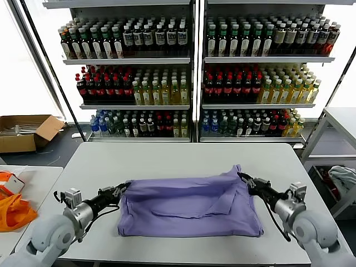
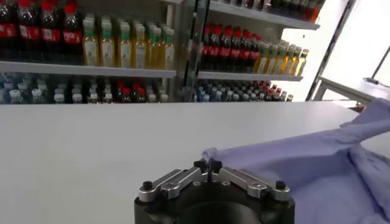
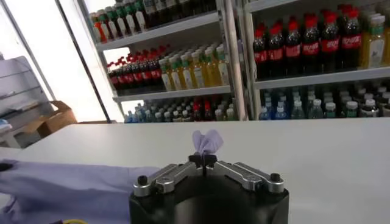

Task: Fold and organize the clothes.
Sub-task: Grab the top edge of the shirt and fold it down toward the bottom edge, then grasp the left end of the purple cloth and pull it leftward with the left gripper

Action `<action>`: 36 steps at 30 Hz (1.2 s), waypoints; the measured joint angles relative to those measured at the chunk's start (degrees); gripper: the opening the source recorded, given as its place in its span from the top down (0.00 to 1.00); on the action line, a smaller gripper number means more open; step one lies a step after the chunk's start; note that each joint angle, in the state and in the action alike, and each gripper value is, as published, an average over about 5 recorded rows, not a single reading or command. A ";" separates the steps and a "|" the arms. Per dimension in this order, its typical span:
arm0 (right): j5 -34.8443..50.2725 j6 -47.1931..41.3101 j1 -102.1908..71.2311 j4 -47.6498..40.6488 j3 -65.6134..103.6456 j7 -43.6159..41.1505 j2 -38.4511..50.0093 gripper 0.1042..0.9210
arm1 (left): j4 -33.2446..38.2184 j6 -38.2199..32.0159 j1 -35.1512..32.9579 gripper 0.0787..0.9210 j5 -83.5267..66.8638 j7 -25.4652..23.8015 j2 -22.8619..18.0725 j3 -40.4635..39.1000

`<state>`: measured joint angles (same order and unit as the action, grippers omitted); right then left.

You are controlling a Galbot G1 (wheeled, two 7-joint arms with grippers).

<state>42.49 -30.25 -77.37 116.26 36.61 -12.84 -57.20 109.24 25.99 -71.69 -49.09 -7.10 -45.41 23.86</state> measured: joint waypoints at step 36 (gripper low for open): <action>-6.80 20.15 -8.54 -3.32 11.07 -1.74 -2.64 0.16 | 8.21 -2.87 -14.48 0.28 8.21 7.26 -3.66 7.35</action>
<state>35.69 -10.10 -85.91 112.94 47.68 -14.59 -59.84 117.46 23.12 -86.17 -40.88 0.17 -49.07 31.21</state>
